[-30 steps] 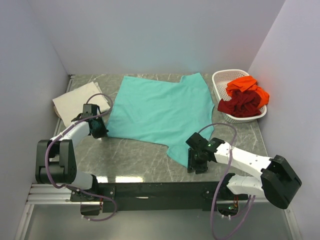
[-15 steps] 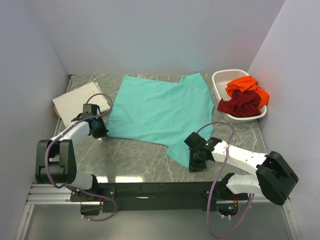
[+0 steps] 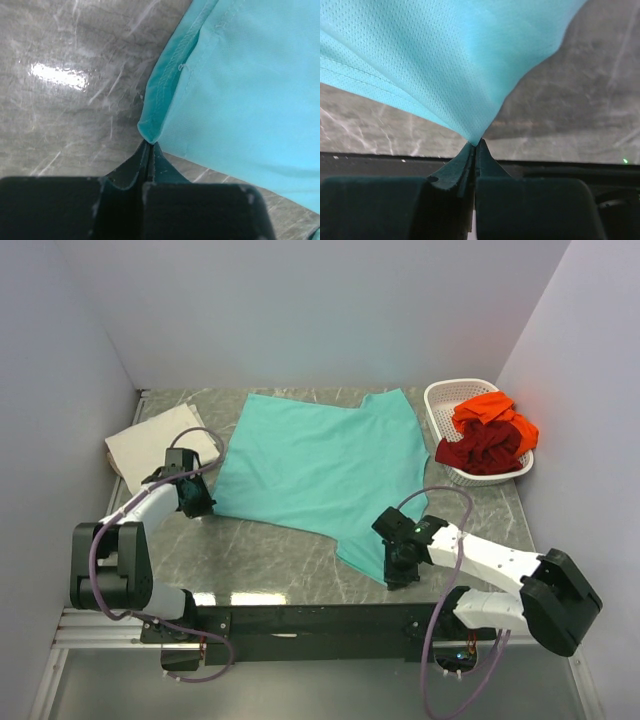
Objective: Fold and stack the t-shirts
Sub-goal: Fold the tshirt
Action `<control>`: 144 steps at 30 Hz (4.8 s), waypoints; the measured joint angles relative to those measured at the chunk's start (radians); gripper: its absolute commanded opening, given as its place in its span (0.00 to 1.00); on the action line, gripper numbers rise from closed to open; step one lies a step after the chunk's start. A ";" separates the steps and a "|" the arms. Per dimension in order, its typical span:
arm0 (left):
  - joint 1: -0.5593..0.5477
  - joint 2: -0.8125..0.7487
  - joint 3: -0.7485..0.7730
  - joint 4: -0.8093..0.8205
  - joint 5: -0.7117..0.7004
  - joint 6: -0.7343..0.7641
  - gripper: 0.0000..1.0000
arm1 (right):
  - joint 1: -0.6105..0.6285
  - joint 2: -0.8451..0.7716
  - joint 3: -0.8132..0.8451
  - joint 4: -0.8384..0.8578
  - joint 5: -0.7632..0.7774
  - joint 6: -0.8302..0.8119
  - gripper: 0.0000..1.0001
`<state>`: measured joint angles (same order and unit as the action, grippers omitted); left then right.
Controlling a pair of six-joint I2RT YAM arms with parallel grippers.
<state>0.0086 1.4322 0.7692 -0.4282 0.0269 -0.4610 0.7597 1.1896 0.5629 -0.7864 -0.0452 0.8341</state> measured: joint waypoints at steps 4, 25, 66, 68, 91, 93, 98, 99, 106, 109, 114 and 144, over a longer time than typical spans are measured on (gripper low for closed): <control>0.000 -0.027 0.000 -0.021 0.000 -0.014 0.00 | 0.002 -0.051 0.002 -0.069 -0.002 -0.013 0.00; 0.000 -0.128 0.016 -0.080 0.061 -0.056 0.00 | 0.007 -0.076 0.242 -0.282 0.024 -0.026 0.00; -0.059 0.460 0.680 -0.196 0.132 0.135 0.00 | -0.500 0.530 0.865 -0.164 0.241 -0.452 0.00; -0.059 0.477 0.708 -0.204 0.135 0.136 0.00 | -0.506 0.546 0.880 -0.165 0.244 -0.459 0.00; -0.097 0.570 0.882 -0.213 0.161 0.149 0.71 | -0.550 0.794 1.212 -0.163 0.177 -0.494 0.58; -0.116 0.559 0.875 -0.208 0.162 0.148 0.72 | -0.550 0.779 1.210 -0.158 0.148 -0.492 0.58; -0.150 0.504 0.779 -0.166 0.177 0.130 0.72 | -0.550 0.683 1.054 -0.111 0.089 -0.487 0.58; -0.152 0.495 0.751 -0.157 0.180 0.126 0.72 | -0.550 0.655 1.007 -0.107 0.079 -0.484 0.58; -0.148 0.483 0.575 -0.101 0.186 0.105 0.73 | -0.555 0.507 0.702 -0.061 0.024 -0.468 0.58; -0.148 0.483 0.542 -0.080 0.185 0.104 0.73 | -0.565 0.469 0.626 -0.045 0.016 -0.459 0.58; -0.148 0.478 0.511 -0.039 0.182 0.104 0.74 | -0.591 0.431 0.544 -0.008 0.002 -0.452 0.58; -0.162 0.239 0.230 0.006 0.086 0.070 0.78 | -0.679 0.455 0.386 0.068 -0.076 -0.449 0.57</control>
<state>-0.1532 1.6711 0.9989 -0.4217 0.1131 -0.3912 0.0803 1.6451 0.9485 -0.7185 -0.1207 0.3847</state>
